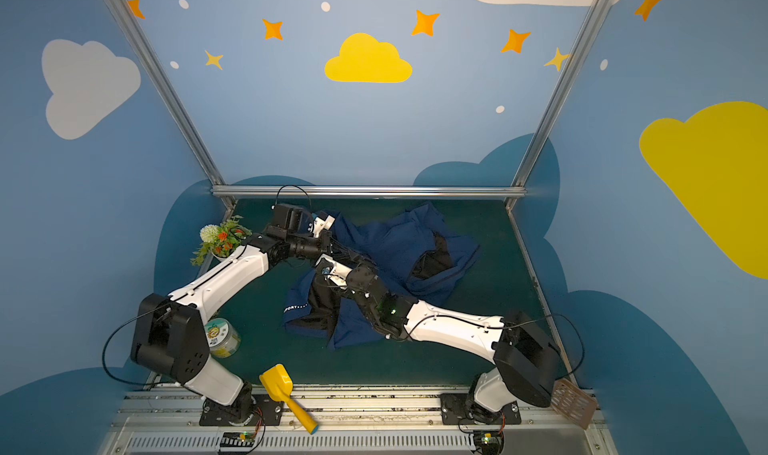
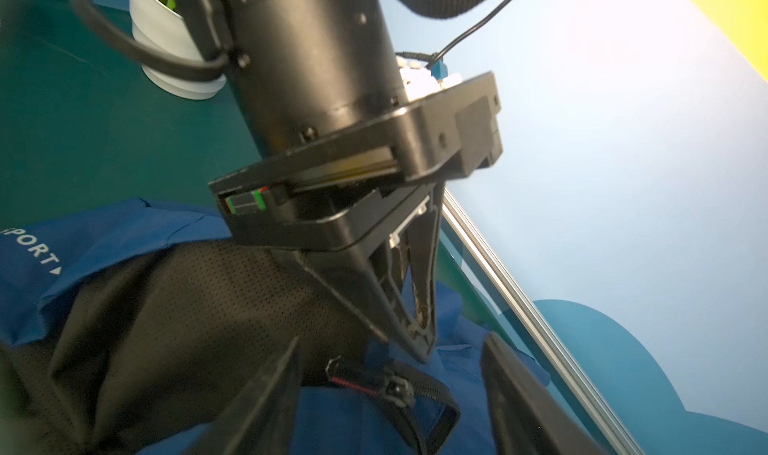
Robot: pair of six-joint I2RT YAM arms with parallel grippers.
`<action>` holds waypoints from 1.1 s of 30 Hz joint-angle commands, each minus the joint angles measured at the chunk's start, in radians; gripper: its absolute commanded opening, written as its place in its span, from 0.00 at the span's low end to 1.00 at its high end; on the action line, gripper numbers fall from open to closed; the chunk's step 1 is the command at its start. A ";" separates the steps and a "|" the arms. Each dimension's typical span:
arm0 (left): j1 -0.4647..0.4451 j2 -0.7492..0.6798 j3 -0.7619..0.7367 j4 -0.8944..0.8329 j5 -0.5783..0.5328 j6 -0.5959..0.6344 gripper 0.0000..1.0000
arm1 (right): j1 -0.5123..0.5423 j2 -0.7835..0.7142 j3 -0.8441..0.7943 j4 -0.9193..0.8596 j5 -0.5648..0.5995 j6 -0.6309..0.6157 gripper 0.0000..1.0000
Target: Zip up the jacket
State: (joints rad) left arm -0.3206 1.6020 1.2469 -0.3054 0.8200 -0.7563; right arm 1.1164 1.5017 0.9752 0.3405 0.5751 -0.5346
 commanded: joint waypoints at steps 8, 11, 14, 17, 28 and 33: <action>0.005 -0.028 -0.016 0.022 0.012 -0.005 0.03 | -0.008 -0.031 -0.017 -0.036 -0.002 0.055 0.29; 0.006 -0.029 -0.017 0.023 0.010 -0.005 0.03 | -0.012 -0.039 -0.016 -0.049 -0.014 0.068 0.17; 0.005 -0.031 -0.018 0.021 0.008 -0.005 0.03 | -0.017 -0.043 -0.014 -0.057 -0.017 0.074 0.01; 0.005 -0.030 -0.020 0.021 0.007 -0.009 0.03 | -0.021 -0.051 -0.013 -0.065 -0.023 0.089 0.04; 0.005 -0.029 -0.014 0.023 0.011 -0.014 0.03 | -0.018 -0.019 -0.029 -0.042 -0.038 0.087 0.59; 0.006 -0.034 -0.019 0.025 0.010 -0.017 0.03 | -0.019 0.011 -0.022 -0.006 -0.029 0.084 0.60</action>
State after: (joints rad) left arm -0.3206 1.6005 1.2339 -0.2897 0.8192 -0.7719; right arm 1.1011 1.4921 0.9478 0.2985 0.5411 -0.4530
